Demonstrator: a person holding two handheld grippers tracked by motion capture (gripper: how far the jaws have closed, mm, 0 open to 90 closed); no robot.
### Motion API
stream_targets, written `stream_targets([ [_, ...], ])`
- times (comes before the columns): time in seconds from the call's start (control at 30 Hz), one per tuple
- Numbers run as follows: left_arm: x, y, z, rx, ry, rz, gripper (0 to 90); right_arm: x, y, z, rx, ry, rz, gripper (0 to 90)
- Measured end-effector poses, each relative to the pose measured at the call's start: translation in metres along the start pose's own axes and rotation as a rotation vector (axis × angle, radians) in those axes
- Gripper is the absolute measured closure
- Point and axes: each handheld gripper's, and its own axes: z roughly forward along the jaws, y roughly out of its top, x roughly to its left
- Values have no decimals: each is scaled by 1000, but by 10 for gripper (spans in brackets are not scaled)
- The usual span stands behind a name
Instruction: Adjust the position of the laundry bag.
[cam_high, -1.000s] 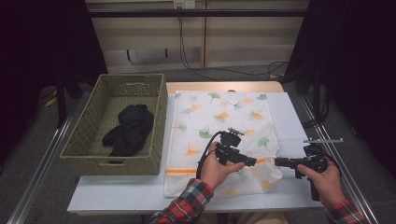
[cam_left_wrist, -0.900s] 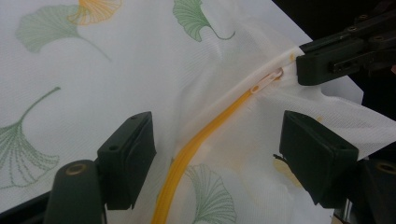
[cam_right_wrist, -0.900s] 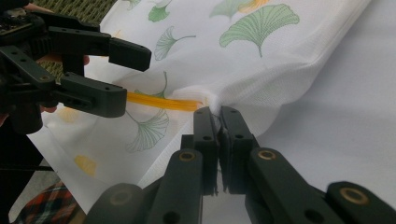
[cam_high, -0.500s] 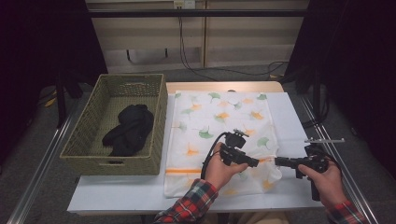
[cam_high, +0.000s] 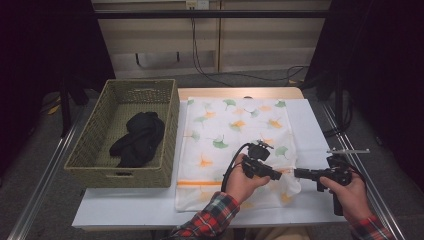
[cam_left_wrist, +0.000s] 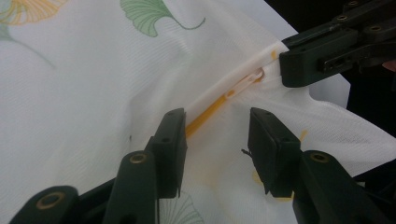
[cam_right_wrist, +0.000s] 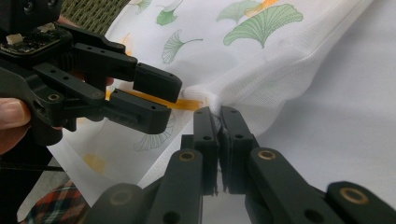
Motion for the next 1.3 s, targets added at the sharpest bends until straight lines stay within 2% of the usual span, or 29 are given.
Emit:
stream_targets([
  [0.07,1,1,1,9,1,21,578,0,0,0,0,3,-1,864],
  [0.23,1,1,6,-7,-11,14,589,0,0,0,-2,12,3,864],
  [0.3,0,1,8,-25,-10,-6,602,-1,0,1,-3,15,3,864],
  [0.4,1,2,10,-12,-16,16,612,-1,0,2,-4,22,11,864],
  [0.43,2,2,10,-3,-9,37,613,0,0,2,-5,27,12,864],
  [0.5,0,2,11,-12,-4,28,622,0,0,1,-5,30,10,865],
  [0.57,0,2,13,-21,-13,27,632,0,0,2,-7,31,16,865],
  [0.67,-1,1,13,-7,-29,47,668,-1,0,2,-7,28,12,865],
  [0.7,-2,1,13,-4,-33,47,683,0,0,2,-6,29,15,865],
  [0.73,-3,0,15,-19,-40,26,686,0,1,2,-7,31,16,865],
  [0.77,-4,0,15,-21,-39,29,686,-1,1,2,-8,30,14,865],
  [0.8,-4,0,16,-19,-37,32,686,-1,1,2,-8,30,15,865],
  [0.83,-2,0,16,0,-40,52,686,-1,0,2,-8,28,13,865],
  [0.87,-3,-1,17,-11,-43,37,686,-1,0,2,-5,28,17,865],
  [0.9,-3,-1,17,6,-52,52,690,-1,0,2,-8,30,17,865],
  [0.97,-4,-3,20,9,-55,45,694,-1,0,1,-11,35,22,865],
  [1.03,-5,-4,21,12,-50,42,694,-1,0,0,-13,31,20,865],
  [1.07,-3,-4,20,20,-45,54,691,-1,0,0,-9,30,20,865],
  [1.1,-3,-4,20,6,-45,32,691,-1,0,0,-7,26,17,865],
  [1.3,1,1,13,-7,-24,25,676,-1,0,0,-10,34,23,865],
])
